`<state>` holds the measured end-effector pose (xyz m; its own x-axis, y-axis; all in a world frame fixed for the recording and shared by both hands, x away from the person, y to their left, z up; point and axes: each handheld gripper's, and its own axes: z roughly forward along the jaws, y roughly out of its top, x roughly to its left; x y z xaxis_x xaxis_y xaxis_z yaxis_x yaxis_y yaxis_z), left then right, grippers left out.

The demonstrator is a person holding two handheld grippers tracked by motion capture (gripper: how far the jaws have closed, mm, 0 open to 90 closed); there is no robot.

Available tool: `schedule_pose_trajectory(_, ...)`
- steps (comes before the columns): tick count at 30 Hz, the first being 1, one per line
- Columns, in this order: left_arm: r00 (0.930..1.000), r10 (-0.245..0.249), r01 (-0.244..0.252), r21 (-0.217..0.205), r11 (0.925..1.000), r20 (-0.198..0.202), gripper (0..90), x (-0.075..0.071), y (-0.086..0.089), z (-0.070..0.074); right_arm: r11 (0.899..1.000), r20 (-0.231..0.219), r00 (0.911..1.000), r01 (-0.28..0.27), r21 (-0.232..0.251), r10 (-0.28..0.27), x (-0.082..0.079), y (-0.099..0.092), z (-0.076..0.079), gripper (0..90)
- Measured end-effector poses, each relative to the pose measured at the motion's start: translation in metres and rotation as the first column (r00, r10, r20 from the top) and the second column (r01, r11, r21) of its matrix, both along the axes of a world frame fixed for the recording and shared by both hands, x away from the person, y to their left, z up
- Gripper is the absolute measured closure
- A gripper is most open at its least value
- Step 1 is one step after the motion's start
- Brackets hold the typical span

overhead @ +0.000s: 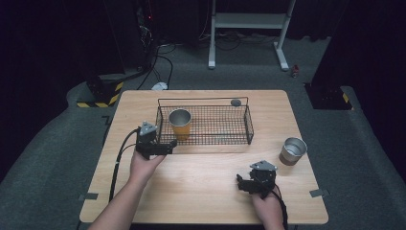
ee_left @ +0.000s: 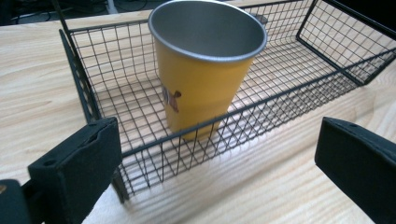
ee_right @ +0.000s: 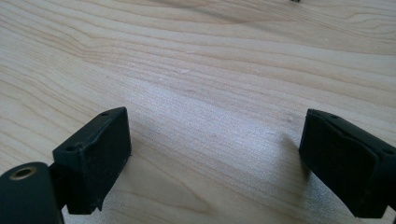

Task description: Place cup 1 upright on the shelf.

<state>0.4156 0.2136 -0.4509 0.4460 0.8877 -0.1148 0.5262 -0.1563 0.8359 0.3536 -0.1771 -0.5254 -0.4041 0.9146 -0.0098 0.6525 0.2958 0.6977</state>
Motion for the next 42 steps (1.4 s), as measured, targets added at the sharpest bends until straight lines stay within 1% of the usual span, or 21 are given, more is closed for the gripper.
schedule_pose_trajectory(3, 1.0000, 0.001, -0.001, -0.009, 1.0000, 0.000, 2.0, -0.005, 0.003, -0.001, 1.000, 0.000, 1.0000, 0.000, 0.000, 0.000, 0.000, 0.000, 0.000, 9.1)
schedule_pose_trajectory(5, 1.0000, -0.005, 0.005, -0.022, 0.9997, -0.007, 2.2, -0.011, 0.010, -0.004, 1.000, 0.000, 1.0000, 0.000, 0.000, 0.000, 0.000, 0.000, 0.000, 9.1)
schedule_pose_trajectory(9, 1.0000, -0.003, 0.003, -0.014, 0.9999, -0.007, 3.2, -0.018, 0.016, -0.007, 1.000, 0.000, 1.0000, 0.000, 0.000, 0.000, 0.000, 0.000, 0.000, 9.1)
schedule_pose_trajectory(10, 1.0000, 0.001, -0.001, -0.009, 1.0000, -0.010, 3.3, -0.022, 0.021, -0.010, 1.000, 0.000, 1.0000, 0.000, 0.000, 0.000, 0.000, 0.000, 0.000, 9.1)
schedule_pose_trajectory(13, 0.9999, 0.004, -0.004, -0.008, 1.0000, -0.016, 4.3, -0.026, 0.026, -0.015, 1.000, 0.000, 1.0000, 0.000, 0.000, 0.000, 0.000, 0.000, 0.000, 9.1)
schedule_pose_trajectory(14, 0.9996, 0.006, -0.006, -0.001, 1.0000, -0.027, 4.3, -0.029, 0.031, -0.020, 1.000, 0.000, 1.0000, 0.000, 0.000, 0.000, 0.000, 0.000, 0.000, 9.1)
schedule_pose_trajectory(15, 0.9996, 0.006, -0.006, -0.001, 1.0000, -0.027, 4.2, -0.029, 0.031, -0.020, 1.000, 0.000, 1.0000, 0.000, 0.000, 0.000, 0.000, 0.000, 0.000, 9.1)
schedule_pose_trajectory(18, 0.9990, 0.006, -0.006, 0.001, 1.0000, -0.045, 4.3, -0.037, 0.040, -0.029, 1.000, 0.000, 1.0000, 0.000, 0.000, 0.000, 0.000, 0.000, 0.000, 9.1)
schedule_pose_trajectory(19, 0.9990, 0.006, -0.006, 0.001, 1.0000, -0.045, 4.3, -0.037, 0.040, -0.029, 1.000, 0.000, 1.0000, 0.000, 0.000, 0.000, 0.000, 0.000, 0.000, 9.1)
schedule_pose_trajectory(20, 0.9984, 0.003, -0.002, 0.014, 0.9999, -0.056, 4.3, -0.041, 0.043, -0.034, 1.000, 0.000, 1.0000, 0.000, 0.000, 0.000, 0.000, 0.000, 0.000, 9.1)
schedule_pose_trajectory(23, 0.9973, 0.000, 0.001, 0.022, 0.9998, -0.074, 4.4, -0.048, 0.047, -0.041, 1.000, 0.000, 1.0000, 0.000, 0.000, 0.000, 0.000, 0.000, 0.000, 9.1)
schedule_pose_trajectory(27, 0.9961, -0.004, 0.006, 0.019, 0.9998, -0.088, 5.0, -0.056, 0.052, -0.047, 1.000, 0.000, 1.0000, 0.000, 0.000, 0.000, 0.000, 0.000, 0.000, 9.0)
schedule_pose_trajectory(29, 0.9949, -0.010, 0.014, 0.039, 0.9992, -0.101, 5.5, -0.063, 0.054, -0.054, 1.000, 0.000, 1.0000, 0.000, 0.000, 0.000, 0.000, 0.000, 0.000, 9.0)
schedule_pose_trajectory(31, 0.9950, -0.007, 0.013, 0.058, 0.9983, -0.099, 6.7, -0.067, 0.056, -0.058, 1.000, 0.000, 1.0000, 0.000, 0.000, 0.000, 0.000, 0.000, 0.000, 9.0)
schedule_pose_trajectory(33, 0.9945, -0.007, 0.013, 0.061, 0.9980, -0.104, 7.5, -0.070, 0.056, -0.060, 1.000, 0.000, 1.0000, 0.000, 0.000, 0.000, 0.000, 0.000, 0.000, 9.1)
schedule_pose_trajectory(34, 0.9929, -0.015, 0.023, 0.066, 0.9976, -0.118, 7.6, -0.072, 0.057, -0.065, 1.000, 0.000, 1.0000, 0.000, 0.000, 0.000, 0.000, 0.000, 0.000, 9.1)
schedule_pose_trajectory(35, 0.9929, -0.015, 0.023, 0.066, 0.9976, -0.118, 7.6, -0.072, 0.057, -0.065, 1.000, 0.000, 1.0000, 0.000, 0.000, 0.000, 0.000, 0.000, 0.000, 9.0)
schedule_pose_trajectory(36, 0.9906, -0.019, 0.031, 0.087, 0.9958, -0.136, 7.6, -0.074, 0.055, -0.070, 1.000, 0.000, 1.0000, 0.000, 0.000, 0.000, 0.000, 0.000, 0.000, 9.1)
schedule_pose_trajectory(38, 0.9902, -0.020, 0.033, 0.090, 0.9954, -0.138, 8.0, -0.076, 0.054, -0.072, 1.000, 0.000, 1.0000, 0.000, 0.000, 0.000, 0.000, 0.000, 0.000, 9.1)
schedule_pose_trajectory(41, 0.9906, -0.030, 0.047, 0.123, 0.9913, -0.133, 8.5, -0.080, 0.050, -0.075, 1.000, 0.000, 1.0000, 0.000, 0.000, 0.000, 0.000, 0.000, 0.000, 9.1)
schedule_pose_trajectory(42, 0.9909, -0.030, 0.046, 0.123, 0.9914, -0.131, 8.4, -0.081, 0.050, -0.075, 1.000, 0.000, 1.0000, -0.001, 0.000, 0.001, 0.000, 0.000, 0.000, 9.2)
